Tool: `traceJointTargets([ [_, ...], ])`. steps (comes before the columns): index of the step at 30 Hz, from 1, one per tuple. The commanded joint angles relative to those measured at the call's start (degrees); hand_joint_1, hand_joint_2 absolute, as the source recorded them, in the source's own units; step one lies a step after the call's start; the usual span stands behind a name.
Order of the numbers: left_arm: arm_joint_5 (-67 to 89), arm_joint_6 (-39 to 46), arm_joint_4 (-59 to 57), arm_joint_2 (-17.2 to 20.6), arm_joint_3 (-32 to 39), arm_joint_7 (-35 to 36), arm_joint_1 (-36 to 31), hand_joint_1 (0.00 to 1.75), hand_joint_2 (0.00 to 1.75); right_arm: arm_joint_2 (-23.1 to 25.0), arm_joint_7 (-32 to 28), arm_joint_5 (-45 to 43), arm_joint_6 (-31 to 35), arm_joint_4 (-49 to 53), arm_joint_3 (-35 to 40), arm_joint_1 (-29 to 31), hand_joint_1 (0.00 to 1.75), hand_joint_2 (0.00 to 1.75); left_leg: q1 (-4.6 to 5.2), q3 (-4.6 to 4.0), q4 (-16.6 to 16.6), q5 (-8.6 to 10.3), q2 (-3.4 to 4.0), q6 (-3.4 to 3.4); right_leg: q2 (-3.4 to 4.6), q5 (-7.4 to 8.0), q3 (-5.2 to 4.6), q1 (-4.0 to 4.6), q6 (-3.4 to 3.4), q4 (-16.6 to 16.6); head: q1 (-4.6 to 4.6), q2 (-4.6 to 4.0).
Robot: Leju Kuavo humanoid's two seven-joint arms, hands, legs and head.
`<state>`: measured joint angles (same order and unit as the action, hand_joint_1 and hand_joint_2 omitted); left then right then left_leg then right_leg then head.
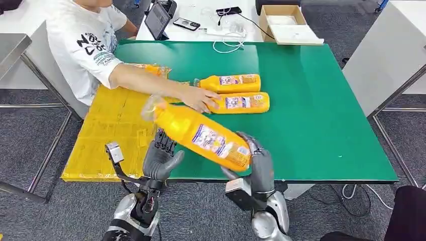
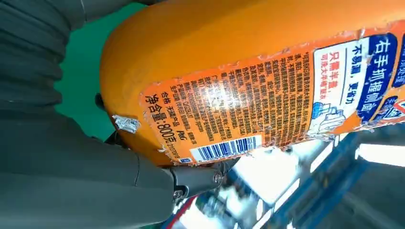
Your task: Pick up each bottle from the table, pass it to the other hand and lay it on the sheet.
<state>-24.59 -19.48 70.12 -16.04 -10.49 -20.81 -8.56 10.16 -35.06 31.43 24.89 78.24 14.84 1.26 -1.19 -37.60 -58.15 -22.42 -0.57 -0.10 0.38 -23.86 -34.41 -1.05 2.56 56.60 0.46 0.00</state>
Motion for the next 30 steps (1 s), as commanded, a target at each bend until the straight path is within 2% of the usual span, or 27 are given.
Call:
traceJointTargets([
  [1, -0.4, -0.5, 0.0, 2.6, -2.9, 0.1, -0.2, 0.00, 1.75, 0.5, 0.4, 0.0, -1.3, -10.2, 5.4, 1.5, 1.75, 1.75, 0.00, 0.29, 0.1, -0.07, 0.09, 0.05, 0.02, -0.04, 0.27, 0.03, -0.12, -0.1, 0.00, 0.00],
  [10, -1.1, -1.4, 0.8, 2.0, -2.6, -0.5, 0.1, 0.00, 1.75, 1.6, 1.0, -0.6, -3.6, -14.0, 7.1, 2.2, 1.75, 1.75, -0.02, 0.20, 0.1, -0.05, 0.06, 0.02, 0.00, -0.03, 0.18, 0.03, -0.10, -0.1, -0.02, 0.00],
  [14, -0.8, -0.8, 1.3, 1.8, -2.4, -0.4, 0.6, 0.00, 1.75, 2.2, 1.0, -2.8, -2.9, -11.4, 5.4, 1.6, 1.75, 1.75, -0.01, 0.32, 0.0, -0.11, 0.06, 0.05, -0.04, -0.10, 0.29, 0.04, -0.14, -0.1, -0.02, 0.00],
  [16, 0.2, 0.8, 1.4, 1.6, -2.1, -0.7, 0.9, 0.00, 1.75, 2.7, 0.8, -5.6, -2.2, -8.1, 3.2, 0.6, 1.75, 1.75, 0.01, 0.11, 0.0, -0.03, 0.00, 0.04, -0.06, -0.05, 0.08, 0.00, -0.07, 0.0, -0.02, 0.00],
  [18, 0.2, 1.3, 1.9, 1.4, -1.7, -0.8, 1.4, 0.00, 1.75, 2.7, 1.5, -7.1, -2.3, -6.1, 2.0, 0.2, 1.75, 1.75, 0.01, 0.33, 0.0, -0.14, 0.03, 0.08, -0.08, -0.15, 0.31, 0.02, -0.14, 0.0, 0.00, 0.00],
  [26, 0.2, 1.4, 2.1, 1.4, -1.6, -0.8, 1.5, 0.00, 1.75, 2.7, 1.8, -7.6, -2.6, -6.3, 1.8, 0.2, 1.75, 1.75, 0.02, 0.14, 0.0, -0.05, 0.04, 0.04, -0.03, -0.05, 0.12, -0.01, -0.09, 0.0, 0.00, 0.00],
  [30, 0.3, 0.8, 1.8, 1.4, -2.1, -0.5, 1.8, 0.00, 1.75, 2.6, 1.9, -7.6, -3.4, -8.2, 1.8, 0.6, 1.75, 1.75, 0.02, 0.39, 0.1, -0.14, 0.10, 0.08, -0.02, -0.12, 0.36, 0.02, -0.16, -0.1, 0.00, 0.00],
])
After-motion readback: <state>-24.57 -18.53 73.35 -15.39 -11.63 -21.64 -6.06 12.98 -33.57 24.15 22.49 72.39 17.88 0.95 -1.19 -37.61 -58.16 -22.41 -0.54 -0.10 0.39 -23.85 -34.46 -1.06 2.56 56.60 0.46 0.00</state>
